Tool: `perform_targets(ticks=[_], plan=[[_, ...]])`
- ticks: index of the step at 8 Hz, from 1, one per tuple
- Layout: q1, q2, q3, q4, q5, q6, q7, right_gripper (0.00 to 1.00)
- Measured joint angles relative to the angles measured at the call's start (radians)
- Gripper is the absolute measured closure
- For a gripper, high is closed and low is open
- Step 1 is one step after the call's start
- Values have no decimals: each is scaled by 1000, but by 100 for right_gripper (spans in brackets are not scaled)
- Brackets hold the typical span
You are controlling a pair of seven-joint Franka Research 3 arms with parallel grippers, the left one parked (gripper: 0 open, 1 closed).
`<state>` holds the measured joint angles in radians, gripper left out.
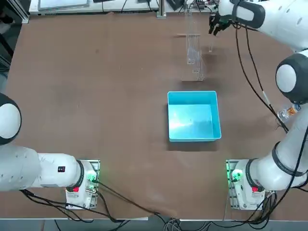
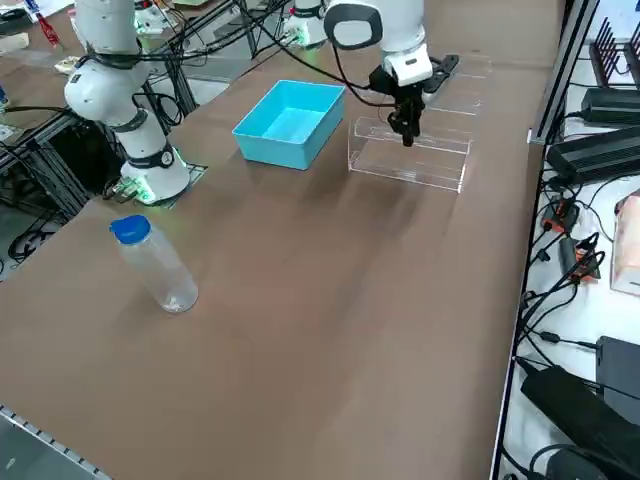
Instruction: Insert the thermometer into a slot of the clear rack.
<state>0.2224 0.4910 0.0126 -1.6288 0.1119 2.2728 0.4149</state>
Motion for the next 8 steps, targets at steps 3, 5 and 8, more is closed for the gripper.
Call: perform_targets(ticks=[3, 5, 8], plan=[[34, 30, 0, 29, 0, 39, 89, 78], [48, 49, 0, 59, 0, 39, 118, 78], [69, 75, 0, 80, -1, 40, 140, 78]])
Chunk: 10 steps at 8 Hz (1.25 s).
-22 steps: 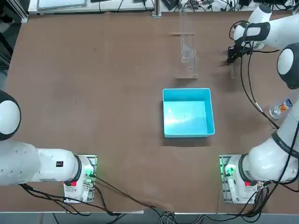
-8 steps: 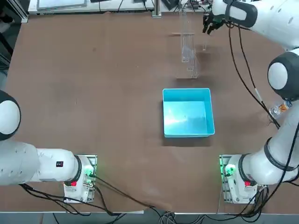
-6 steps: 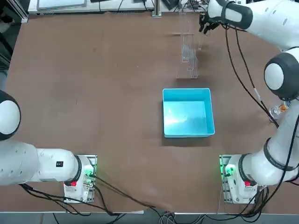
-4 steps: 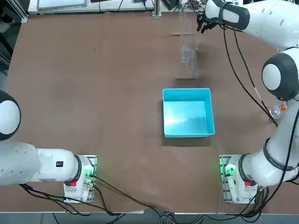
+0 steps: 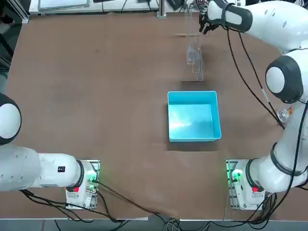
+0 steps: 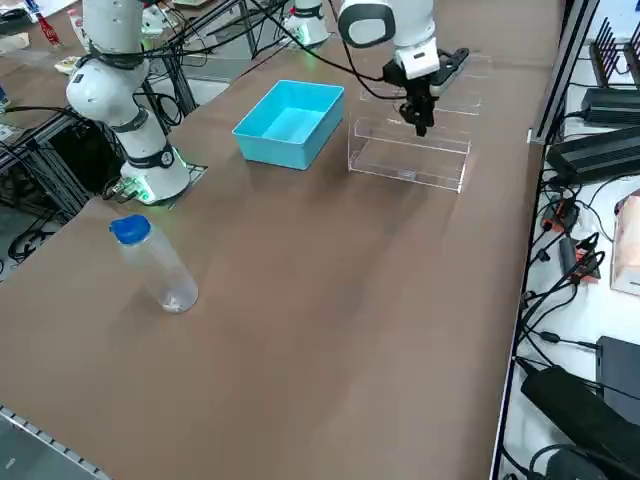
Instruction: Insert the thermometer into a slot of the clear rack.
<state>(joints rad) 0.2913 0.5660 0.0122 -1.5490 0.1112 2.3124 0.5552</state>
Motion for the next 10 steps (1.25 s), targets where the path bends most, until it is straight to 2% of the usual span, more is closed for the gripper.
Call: perform_targets(ticks=[7, 10], plan=[[39, 20, 0, 7, -18, 0, 1, 78], [46, 30, 0, 6, -60, -1, 0, 78]])
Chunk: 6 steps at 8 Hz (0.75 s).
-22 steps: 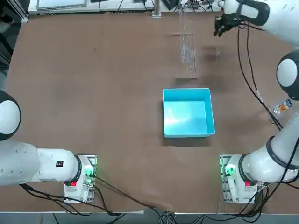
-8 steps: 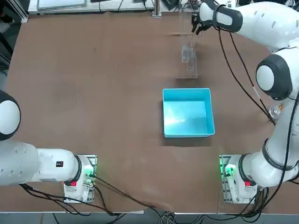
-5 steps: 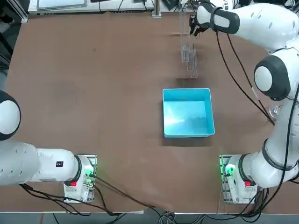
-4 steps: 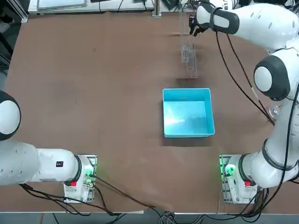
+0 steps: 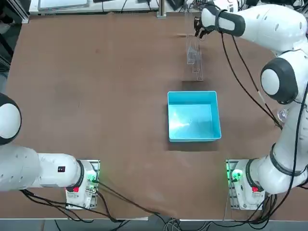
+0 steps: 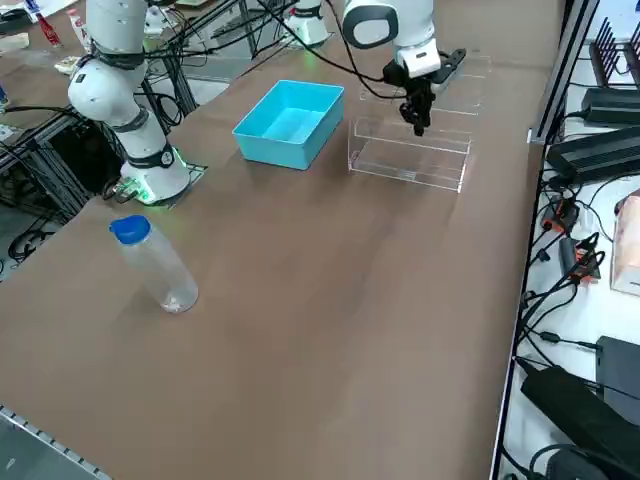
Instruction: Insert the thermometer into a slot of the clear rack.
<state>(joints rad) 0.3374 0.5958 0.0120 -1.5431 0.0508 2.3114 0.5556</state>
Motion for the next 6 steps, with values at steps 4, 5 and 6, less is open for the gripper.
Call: perform_targets(ticks=[4, 5, 6], plan=[[7, 11, -3, 0, -6, 0, 0, 61], [7, 11, -9, 0, -11, 0, 0, 44], [7, 11, -14, 0, -17, 0, -1, 27]])
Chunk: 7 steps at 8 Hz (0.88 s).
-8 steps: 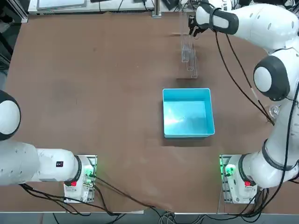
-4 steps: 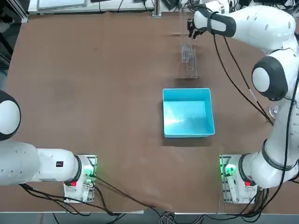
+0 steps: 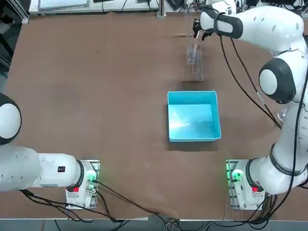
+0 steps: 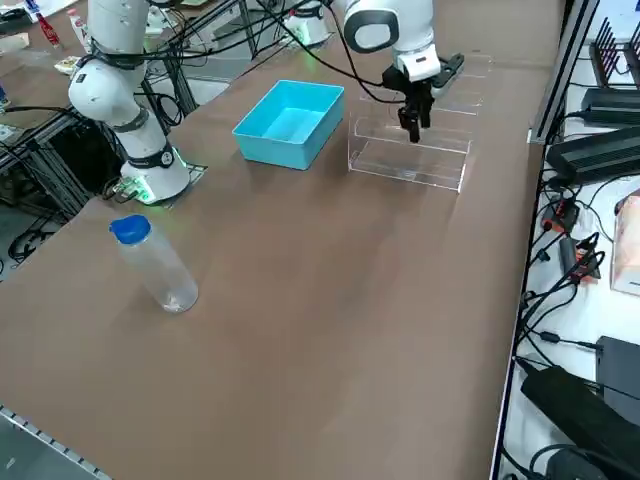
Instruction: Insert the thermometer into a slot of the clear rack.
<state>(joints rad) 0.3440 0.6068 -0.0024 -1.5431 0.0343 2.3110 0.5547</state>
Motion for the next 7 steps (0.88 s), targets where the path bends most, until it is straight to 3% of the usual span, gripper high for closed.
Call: perform_targets(ticks=[1, 2, 5, 7], plan=[[-2, 0, -4, 0, -1, 0, 0, 7], [-1, -1, -3, 5, 0, 0, 0, 0], [6, -4, -2, 16, -2, -2, 1, 0], [-10, -37, -12, 33, -8, -67, -43, 0]])
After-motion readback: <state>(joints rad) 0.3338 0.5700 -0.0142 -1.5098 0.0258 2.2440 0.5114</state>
